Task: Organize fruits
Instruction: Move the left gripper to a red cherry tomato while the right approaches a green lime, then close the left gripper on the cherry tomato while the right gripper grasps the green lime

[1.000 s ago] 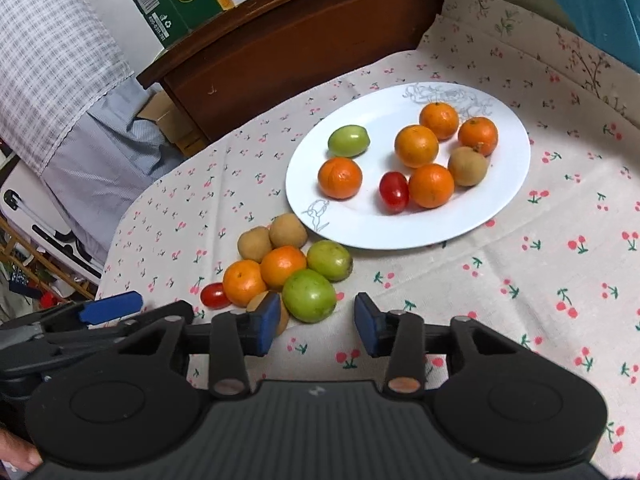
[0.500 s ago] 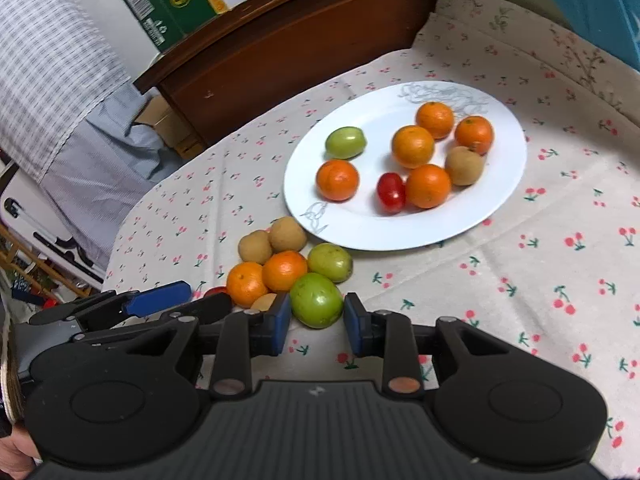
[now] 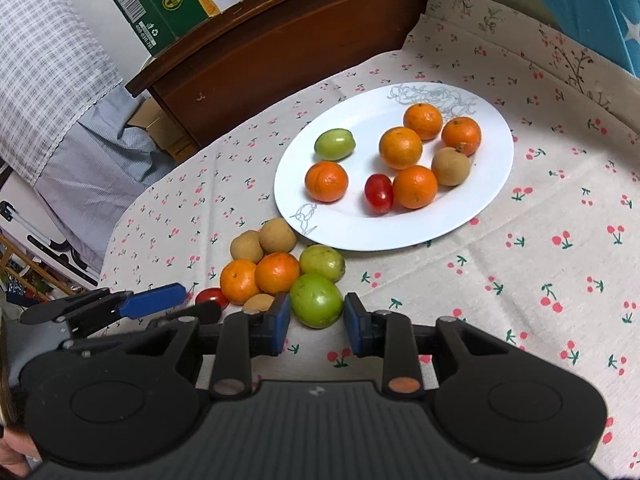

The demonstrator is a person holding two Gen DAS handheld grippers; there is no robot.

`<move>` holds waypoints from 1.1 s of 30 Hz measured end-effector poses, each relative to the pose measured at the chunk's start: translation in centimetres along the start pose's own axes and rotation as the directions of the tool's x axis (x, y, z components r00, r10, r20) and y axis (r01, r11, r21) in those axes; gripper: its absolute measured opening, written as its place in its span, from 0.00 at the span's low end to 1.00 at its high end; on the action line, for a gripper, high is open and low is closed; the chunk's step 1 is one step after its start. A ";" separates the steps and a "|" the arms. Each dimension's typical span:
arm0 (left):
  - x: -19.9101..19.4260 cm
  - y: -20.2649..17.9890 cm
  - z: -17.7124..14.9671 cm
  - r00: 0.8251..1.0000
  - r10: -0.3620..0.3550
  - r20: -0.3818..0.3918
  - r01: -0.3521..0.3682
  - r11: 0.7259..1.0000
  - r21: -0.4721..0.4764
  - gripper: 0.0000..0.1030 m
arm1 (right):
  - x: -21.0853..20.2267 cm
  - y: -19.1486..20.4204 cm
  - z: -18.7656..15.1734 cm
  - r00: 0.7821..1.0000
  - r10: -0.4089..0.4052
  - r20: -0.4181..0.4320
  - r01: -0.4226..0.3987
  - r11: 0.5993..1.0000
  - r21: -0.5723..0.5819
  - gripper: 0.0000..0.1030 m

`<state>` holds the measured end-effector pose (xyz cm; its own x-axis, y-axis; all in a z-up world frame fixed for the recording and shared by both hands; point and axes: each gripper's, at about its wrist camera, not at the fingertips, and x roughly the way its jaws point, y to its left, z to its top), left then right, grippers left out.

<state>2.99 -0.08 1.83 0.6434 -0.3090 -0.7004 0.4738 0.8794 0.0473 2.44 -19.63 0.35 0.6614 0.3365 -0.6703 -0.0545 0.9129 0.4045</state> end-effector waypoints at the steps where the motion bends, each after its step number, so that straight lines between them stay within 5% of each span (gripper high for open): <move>1: 0.1 0.0 0.0 1.000 -0.002 -0.006 0.002 1.000 0.012 0.38 | 0.0 0.0 0.0 1.000 0.000 0.000 0.000 1.000 0.002 0.28; 7: 1.7 0.5 0.1 1.000 -0.004 -0.028 0.005 0.999 0.034 0.36 | 0.0 -0.1 0.0 1.000 0.001 -0.001 -0.001 1.000 0.001 0.28; 13: 1.7 -0.2 0.1 0.999 -0.036 -0.017 0.037 0.997 0.072 0.17 | 0.0 0.0 -0.1 1.000 -0.001 -0.001 0.001 1.000 -0.001 0.28; 33: -2.4 -0.9 1.2 0.998 0.014 0.058 -0.014 1.000 0.007 0.17 | -1.7 0.7 0.4 0.999 0.010 0.032 -0.010 1.000 -0.015 0.28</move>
<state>1.74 -0.61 4.35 0.6836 -0.3174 -0.6572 0.4690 0.8810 0.0623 1.61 -19.69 2.03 0.6846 0.3383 -0.6456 -0.0719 0.9128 0.4021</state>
